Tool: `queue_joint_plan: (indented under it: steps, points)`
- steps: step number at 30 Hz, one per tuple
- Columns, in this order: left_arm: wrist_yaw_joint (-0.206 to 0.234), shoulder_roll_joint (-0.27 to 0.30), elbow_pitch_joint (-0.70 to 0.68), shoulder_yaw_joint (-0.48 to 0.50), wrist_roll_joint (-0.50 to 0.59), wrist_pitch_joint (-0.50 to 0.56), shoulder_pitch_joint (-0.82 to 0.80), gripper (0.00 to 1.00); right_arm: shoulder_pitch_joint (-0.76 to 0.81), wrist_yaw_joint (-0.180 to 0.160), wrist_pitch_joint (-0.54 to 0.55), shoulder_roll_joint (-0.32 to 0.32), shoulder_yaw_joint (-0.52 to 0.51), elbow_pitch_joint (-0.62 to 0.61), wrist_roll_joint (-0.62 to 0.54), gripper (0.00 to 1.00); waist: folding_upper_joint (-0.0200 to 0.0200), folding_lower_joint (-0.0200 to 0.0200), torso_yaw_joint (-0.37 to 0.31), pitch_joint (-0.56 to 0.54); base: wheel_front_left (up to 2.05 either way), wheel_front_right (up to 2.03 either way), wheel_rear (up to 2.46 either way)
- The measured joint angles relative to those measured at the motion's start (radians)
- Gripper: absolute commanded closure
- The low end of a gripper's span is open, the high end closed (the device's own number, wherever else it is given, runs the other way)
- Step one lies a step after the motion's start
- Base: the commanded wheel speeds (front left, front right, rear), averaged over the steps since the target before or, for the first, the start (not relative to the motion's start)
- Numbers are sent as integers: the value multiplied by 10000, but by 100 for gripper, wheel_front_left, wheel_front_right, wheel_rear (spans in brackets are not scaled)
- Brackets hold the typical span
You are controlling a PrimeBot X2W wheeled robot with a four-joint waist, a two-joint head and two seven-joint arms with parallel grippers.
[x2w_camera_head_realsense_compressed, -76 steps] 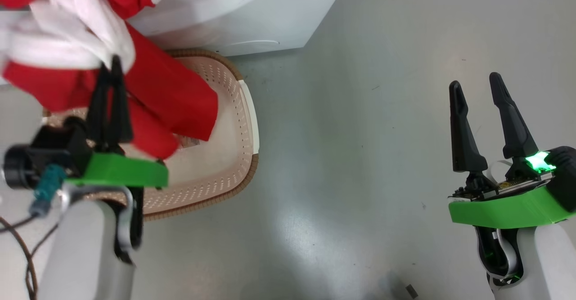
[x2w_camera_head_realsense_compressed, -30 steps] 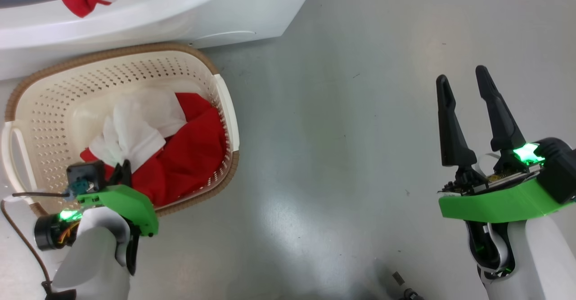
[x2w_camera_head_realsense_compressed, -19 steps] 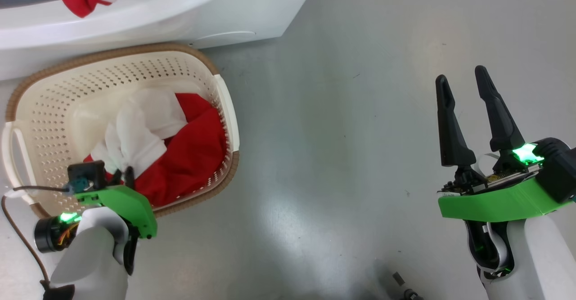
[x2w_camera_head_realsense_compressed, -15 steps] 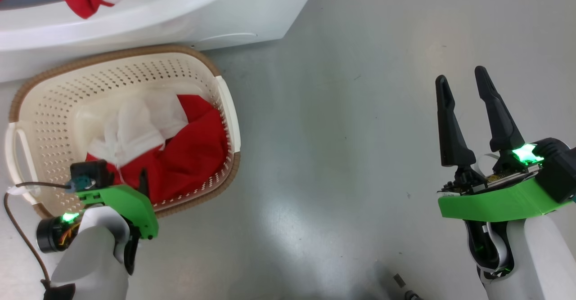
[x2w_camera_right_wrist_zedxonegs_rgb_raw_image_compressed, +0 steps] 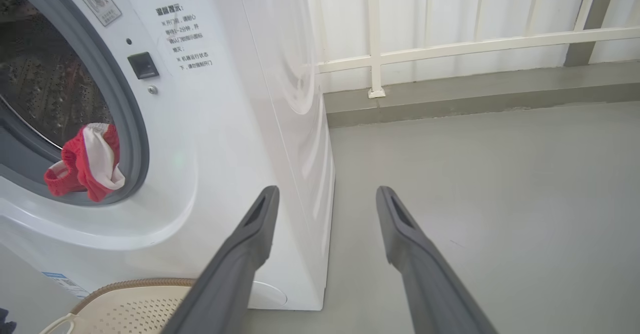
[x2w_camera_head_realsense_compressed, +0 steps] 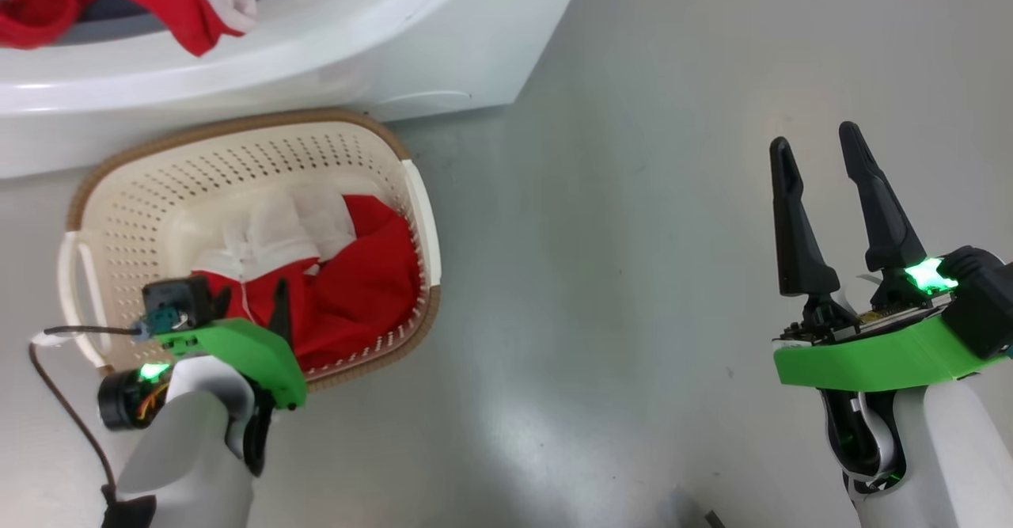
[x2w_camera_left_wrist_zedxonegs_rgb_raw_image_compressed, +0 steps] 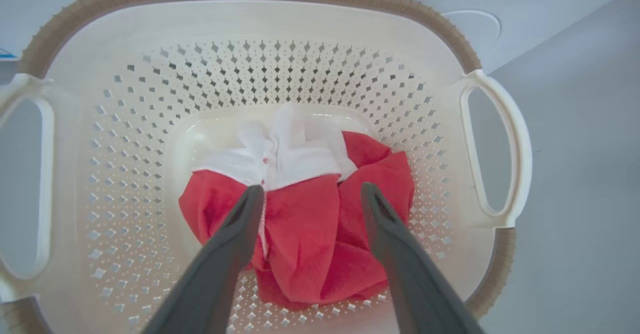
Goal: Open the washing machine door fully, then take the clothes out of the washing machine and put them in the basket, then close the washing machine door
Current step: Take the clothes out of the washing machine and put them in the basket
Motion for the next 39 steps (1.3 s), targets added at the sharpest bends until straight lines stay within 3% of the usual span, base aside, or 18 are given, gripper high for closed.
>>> queue_joint_plan:
  steps: [6,10,24,39]
  points:
    - [-153,-247,-1267,-46,-119,-217,533,0,210,0,0,-2,-105,40,-336,0,0,0,215,-408,0,0,0]
    - [-123,-268,-2909,33,-265,-226,1259,0,261,0,0,0,-161,123,-393,0,0,0,362,-663,0,0,0]
    - [686,-278,-8665,-222,-267,-257,4109,0,650,0,2,0,-209,589,-736,0,0,0,605,-1630,0,0,0]
    - [1471,-257,-11152,-286,656,-259,6041,0,1457,0,2,4,-476,788,-1012,0,0,0,847,-2990,0,0,0]
